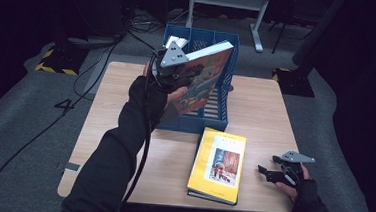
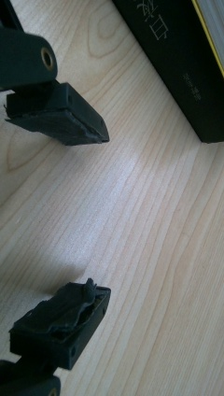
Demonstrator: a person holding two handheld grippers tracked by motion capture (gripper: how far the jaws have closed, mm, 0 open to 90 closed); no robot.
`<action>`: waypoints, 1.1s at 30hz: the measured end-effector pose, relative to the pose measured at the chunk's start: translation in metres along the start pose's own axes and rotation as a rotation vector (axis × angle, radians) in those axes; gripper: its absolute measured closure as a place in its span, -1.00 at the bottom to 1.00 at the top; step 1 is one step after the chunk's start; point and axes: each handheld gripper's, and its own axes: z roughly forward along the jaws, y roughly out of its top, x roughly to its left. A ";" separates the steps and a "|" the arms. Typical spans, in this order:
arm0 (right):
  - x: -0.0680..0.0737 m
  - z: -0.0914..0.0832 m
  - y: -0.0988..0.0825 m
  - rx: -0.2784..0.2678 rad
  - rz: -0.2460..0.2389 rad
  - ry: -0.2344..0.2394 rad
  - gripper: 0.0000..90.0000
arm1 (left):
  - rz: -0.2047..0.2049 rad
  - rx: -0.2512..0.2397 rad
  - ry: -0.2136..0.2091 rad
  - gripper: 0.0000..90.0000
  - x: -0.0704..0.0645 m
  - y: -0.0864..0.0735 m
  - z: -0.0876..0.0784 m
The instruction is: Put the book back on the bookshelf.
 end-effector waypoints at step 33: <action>0.000 0.000 0.000 0.000 -0.006 0.003 -0.53 | -0.177 0.085 0.242 0.64 0.034 -0.011 0.078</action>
